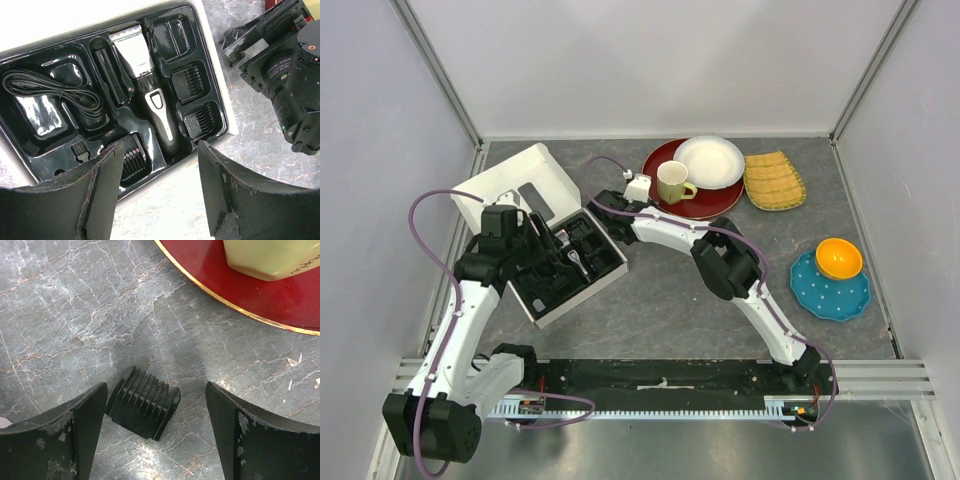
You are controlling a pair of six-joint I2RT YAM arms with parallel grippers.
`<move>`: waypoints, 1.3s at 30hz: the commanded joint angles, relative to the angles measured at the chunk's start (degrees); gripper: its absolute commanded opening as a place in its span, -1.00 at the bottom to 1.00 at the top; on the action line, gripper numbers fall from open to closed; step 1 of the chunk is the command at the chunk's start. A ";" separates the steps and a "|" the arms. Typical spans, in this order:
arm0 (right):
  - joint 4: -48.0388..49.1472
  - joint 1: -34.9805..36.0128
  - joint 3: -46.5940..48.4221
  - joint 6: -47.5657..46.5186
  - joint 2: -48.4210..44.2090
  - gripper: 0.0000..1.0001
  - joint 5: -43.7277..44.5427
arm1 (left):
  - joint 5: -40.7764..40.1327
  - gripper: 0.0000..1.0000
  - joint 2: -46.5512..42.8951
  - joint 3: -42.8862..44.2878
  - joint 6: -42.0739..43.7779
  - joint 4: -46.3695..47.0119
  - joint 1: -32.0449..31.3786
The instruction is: Sort the hair-cutting tools
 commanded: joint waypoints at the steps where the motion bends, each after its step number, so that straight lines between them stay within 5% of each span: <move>1: -1.46 -0.45 -4.32 1.62 -1.44 0.73 -3.66 | 1.78 0.35 0.18 -0.11 2.40 2.19 0.62; 16: -0.58 -0.36 -18.83 1.89 -11.11 0.56 -6.92 | 4.33 0.34 0.18 -0.73 2.14 2.54 0.88; 22: 0.47 -1.15 -19.01 -1.09 -10.06 0.42 -8.40 | 4.68 0.34 0.27 -0.90 2.23 2.71 0.88; 31: 2.93 -3.79 -18.66 -6.10 -8.39 0.48 -11.48 | 4.60 0.34 0.44 -0.90 2.23 2.71 0.88; 39: 4.52 -4.76 -18.48 -8.39 -7.33 -0.11 -16.49 | 5.04 0.40 0.09 -0.90 2.23 3.15 1.06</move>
